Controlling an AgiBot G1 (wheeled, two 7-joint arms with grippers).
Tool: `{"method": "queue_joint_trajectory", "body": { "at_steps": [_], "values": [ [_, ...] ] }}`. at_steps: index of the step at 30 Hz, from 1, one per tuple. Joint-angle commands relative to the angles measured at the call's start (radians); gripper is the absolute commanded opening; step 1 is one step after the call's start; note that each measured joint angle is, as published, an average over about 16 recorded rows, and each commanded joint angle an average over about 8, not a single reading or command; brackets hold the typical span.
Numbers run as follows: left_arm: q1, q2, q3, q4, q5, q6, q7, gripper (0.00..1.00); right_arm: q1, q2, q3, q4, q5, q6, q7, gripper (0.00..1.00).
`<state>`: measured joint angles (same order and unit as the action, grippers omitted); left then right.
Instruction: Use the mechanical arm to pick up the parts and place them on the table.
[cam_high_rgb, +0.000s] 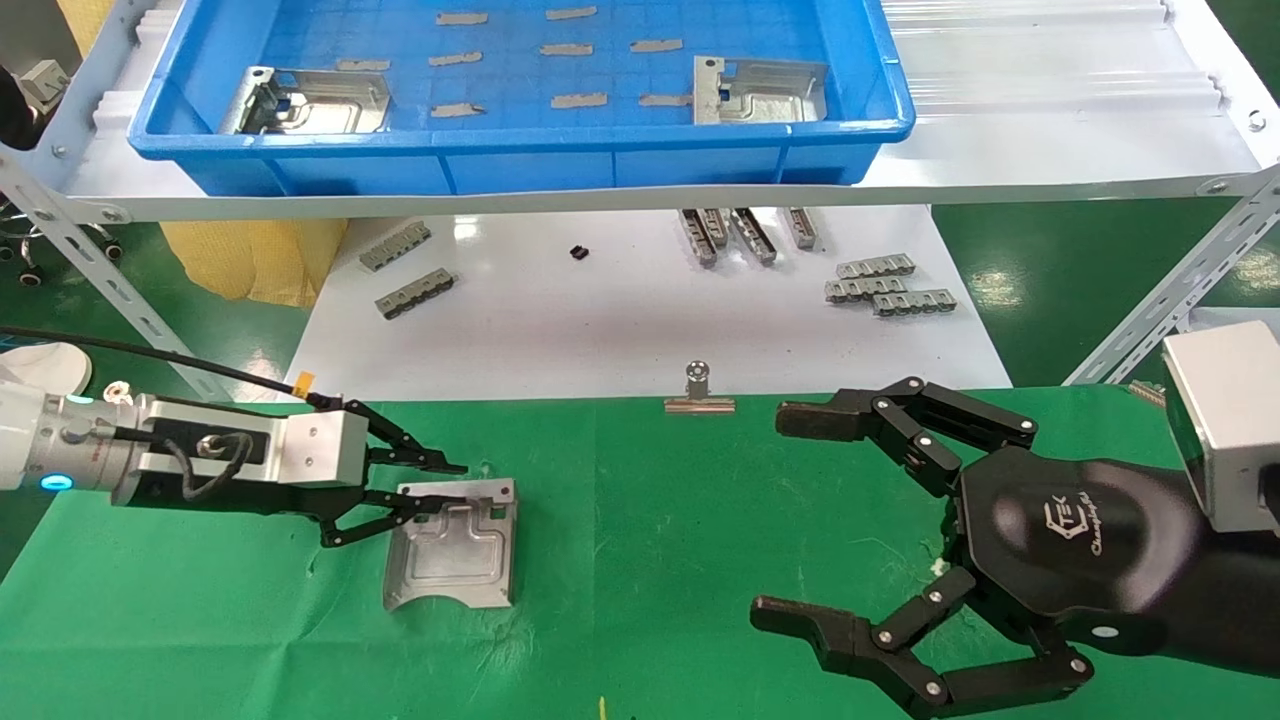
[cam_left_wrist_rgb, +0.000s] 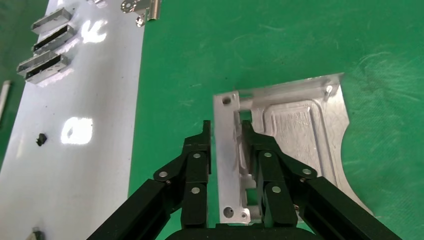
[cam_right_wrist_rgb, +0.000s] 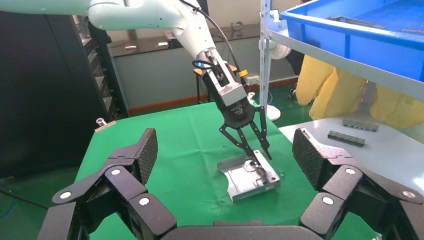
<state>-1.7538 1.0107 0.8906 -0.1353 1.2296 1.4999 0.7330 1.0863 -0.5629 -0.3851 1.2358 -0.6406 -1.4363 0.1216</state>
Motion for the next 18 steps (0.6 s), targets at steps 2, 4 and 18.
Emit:
{"method": "queue_joint_trajectory", "body": {
  "at_steps": [2,4,18],
  "values": [
    [-0.006,0.005,-0.004,0.025,-0.007,0.020,0.007,1.00,0.000,0.000,0.000,0.000,0.000,0.000,0.000,1.00],
    [-0.009,0.004,-0.011,0.039,-0.020,0.042,-0.003,1.00,0.000,0.000,0.000,0.000,0.000,0.000,0.000,1.00],
    [0.034,-0.012,-0.073,0.111,-0.125,0.094,-0.107,1.00,0.000,0.000,0.000,0.000,0.000,0.000,0.000,1.00]
  ]
}}
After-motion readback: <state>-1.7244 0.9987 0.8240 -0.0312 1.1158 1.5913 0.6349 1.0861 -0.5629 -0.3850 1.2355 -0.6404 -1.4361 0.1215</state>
